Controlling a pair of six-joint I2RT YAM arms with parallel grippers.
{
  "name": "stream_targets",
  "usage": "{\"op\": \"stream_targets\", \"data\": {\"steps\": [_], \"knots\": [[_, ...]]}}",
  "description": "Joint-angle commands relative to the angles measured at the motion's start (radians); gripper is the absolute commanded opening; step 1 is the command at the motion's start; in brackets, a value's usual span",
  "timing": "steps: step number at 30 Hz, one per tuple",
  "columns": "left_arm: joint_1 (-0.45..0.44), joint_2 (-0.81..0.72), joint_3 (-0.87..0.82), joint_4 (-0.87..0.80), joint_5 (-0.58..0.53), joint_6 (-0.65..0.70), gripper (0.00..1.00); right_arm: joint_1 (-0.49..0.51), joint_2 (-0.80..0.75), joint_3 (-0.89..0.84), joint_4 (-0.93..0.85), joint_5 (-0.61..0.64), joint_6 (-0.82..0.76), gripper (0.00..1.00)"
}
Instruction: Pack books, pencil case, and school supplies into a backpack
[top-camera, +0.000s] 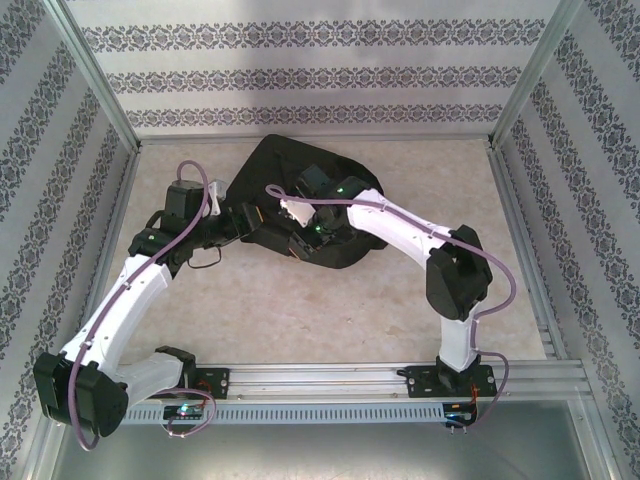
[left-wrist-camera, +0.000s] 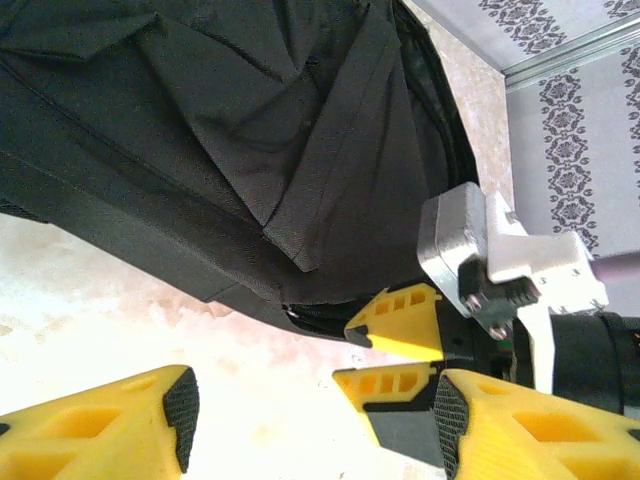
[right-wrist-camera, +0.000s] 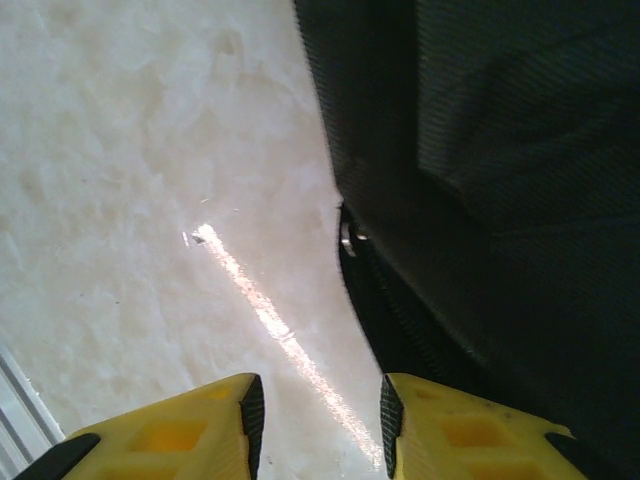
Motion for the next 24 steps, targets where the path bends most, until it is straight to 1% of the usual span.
{"op": "stream_targets", "data": {"steps": [1, 8, 12, 16, 19, 22, 24], "knots": [[0.014, -0.003, -0.017, 0.029, 0.022, 0.022, 0.65, -0.021, 0.028, 0.048, -0.014, 0.01, -0.002, 0.4], [0.019, 0.007, -0.023, 0.04, 0.03, 0.02, 0.65, -0.026, 0.095, 0.103, -0.035, -0.016, -0.003, 0.47], [0.022, 0.011, -0.029, 0.046, 0.036, 0.016, 0.64, -0.025, 0.133, 0.125, -0.029, -0.059, 0.01, 0.47], [0.026, 0.013, -0.036, 0.054, 0.038, 0.01, 0.64, -0.023, 0.162, 0.145, -0.026, -0.074, 0.021, 0.45], [0.03, 0.016, -0.039, 0.059, 0.042, 0.006, 0.64, -0.02, 0.178, 0.157, -0.024, -0.073, 0.028, 0.42], [0.034, 0.017, -0.046, 0.059, 0.033, 0.003, 0.64, -0.025, 0.163, 0.143, -0.012, -0.067, 0.036, 0.33], [0.035, 0.017, -0.052, 0.058, 0.028, -0.004, 0.64, -0.035, 0.141, 0.124, 0.007, -0.086, 0.049, 0.27]]}}
